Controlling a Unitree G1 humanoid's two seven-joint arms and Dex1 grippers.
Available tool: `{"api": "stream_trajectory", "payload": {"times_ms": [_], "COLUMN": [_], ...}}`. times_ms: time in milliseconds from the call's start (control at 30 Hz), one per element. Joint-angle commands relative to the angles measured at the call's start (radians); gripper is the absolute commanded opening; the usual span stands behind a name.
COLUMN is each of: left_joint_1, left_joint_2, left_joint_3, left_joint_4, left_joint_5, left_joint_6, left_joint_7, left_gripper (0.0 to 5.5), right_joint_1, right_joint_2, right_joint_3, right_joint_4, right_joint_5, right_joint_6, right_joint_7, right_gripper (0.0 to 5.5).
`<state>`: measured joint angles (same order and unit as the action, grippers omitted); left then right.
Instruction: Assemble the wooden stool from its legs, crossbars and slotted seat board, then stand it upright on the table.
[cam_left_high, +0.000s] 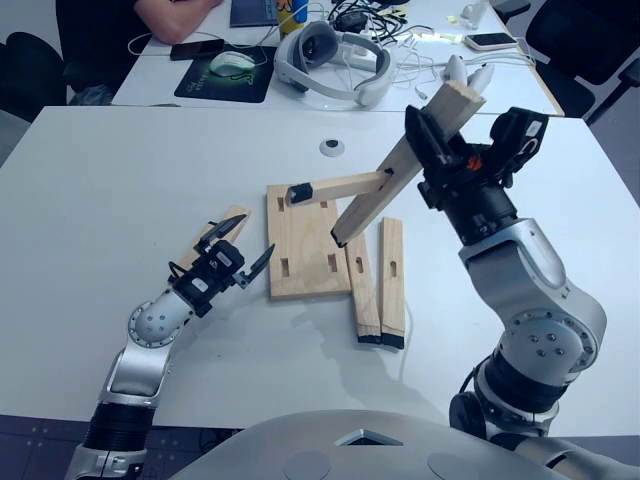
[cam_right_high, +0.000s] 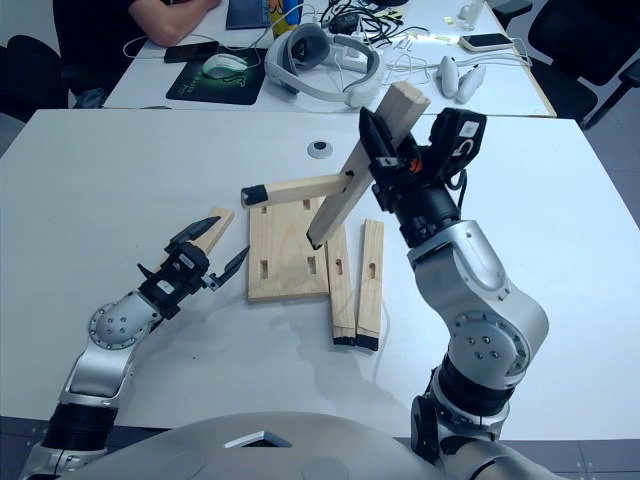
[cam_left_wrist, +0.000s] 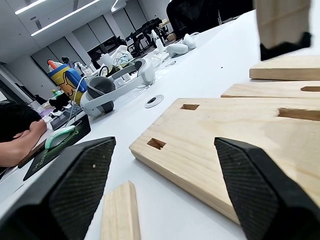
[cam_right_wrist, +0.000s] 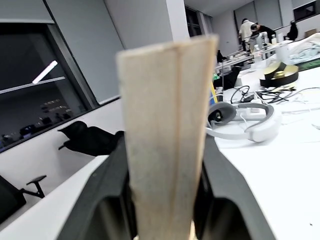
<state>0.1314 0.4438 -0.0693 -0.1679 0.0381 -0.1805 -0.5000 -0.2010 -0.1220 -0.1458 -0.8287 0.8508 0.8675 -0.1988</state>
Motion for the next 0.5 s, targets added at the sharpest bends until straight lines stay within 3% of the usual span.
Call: {"api": "stream_trajectory", "payload": {"times_ms": [33,500], "left_joint_1": [-0.041,-0.157], "left_joint_2": [-0.018,-0.043], "left_joint_3": [-0.018,-0.065], "left_joint_4": [0.017,0.077], "left_joint_5": [-0.007,-0.026], "left_joint_6": [0.022,0.042], "left_joint_7": [-0.001,-0.046], "left_gripper": [3.66,3.66], "right_joint_1": [0.053,0.23], "right_joint_2": [0.016,0.091], "right_joint_3": [0.042,0.247], "right_joint_4": [-0.037,-0.086], "right_joint_5": [-0.065,-0.311], "right_joint_6": [-0.034,-0.171], "right_joint_7": [-0.04,-0.065], "right_gripper": [1.03,1.03]}}
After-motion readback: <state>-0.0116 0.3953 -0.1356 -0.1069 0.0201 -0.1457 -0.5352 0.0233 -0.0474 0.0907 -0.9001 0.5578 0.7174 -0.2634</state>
